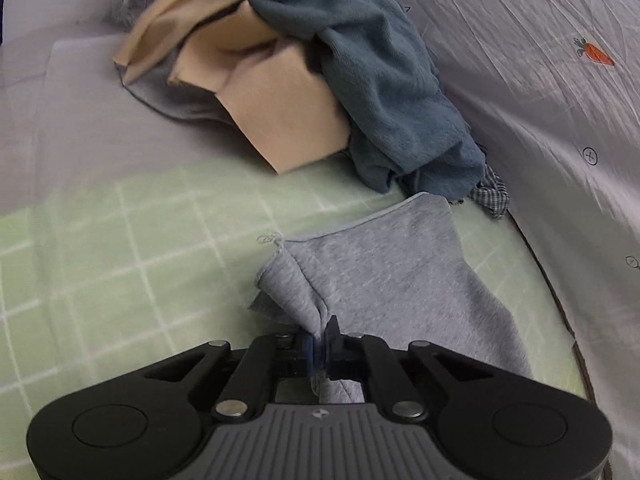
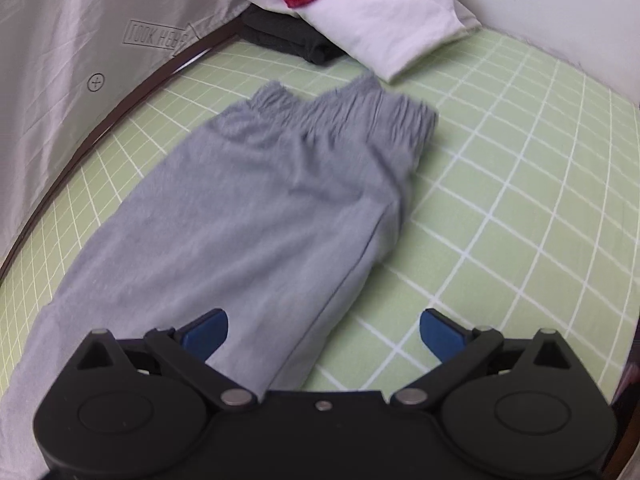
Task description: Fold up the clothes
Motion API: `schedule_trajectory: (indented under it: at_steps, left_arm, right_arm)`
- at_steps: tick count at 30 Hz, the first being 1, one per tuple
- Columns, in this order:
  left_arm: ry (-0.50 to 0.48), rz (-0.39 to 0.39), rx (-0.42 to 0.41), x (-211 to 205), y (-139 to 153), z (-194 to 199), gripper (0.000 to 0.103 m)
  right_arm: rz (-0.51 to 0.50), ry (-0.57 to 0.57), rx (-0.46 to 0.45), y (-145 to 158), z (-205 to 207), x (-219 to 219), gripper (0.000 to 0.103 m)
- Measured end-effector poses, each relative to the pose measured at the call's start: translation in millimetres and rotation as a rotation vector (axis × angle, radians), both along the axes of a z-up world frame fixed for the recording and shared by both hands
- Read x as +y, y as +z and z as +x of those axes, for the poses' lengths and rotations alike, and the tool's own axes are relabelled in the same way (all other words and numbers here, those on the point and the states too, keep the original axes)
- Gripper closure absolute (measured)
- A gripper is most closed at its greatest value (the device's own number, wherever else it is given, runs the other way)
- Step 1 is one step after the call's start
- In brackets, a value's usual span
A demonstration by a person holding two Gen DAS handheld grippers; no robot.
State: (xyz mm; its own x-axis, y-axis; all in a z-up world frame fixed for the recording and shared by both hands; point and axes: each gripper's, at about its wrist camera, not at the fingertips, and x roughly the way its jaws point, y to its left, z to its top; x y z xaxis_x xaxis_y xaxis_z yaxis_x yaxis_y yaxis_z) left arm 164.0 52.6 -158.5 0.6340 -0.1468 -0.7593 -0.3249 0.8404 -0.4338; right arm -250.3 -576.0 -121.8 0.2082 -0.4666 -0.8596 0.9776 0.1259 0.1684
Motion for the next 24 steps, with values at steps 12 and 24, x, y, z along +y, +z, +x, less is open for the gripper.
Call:
schedule_trajectory:
  at_steps: [12, 24]
  left_arm:
    - [-0.052, 0.059, -0.084, -75.1, 65.1, -53.7, 0.043]
    - [-0.421, 0.103, 0.146, -258.4, 8.6, -109.3, 0.038]
  right_arm:
    - [-0.175, 0.09, 0.053, 8.5, -29.4, -58.0, 0.0]
    - [-0.414, 0.447, 0.196, 15.1, -6.4, -104.8, 0.011]
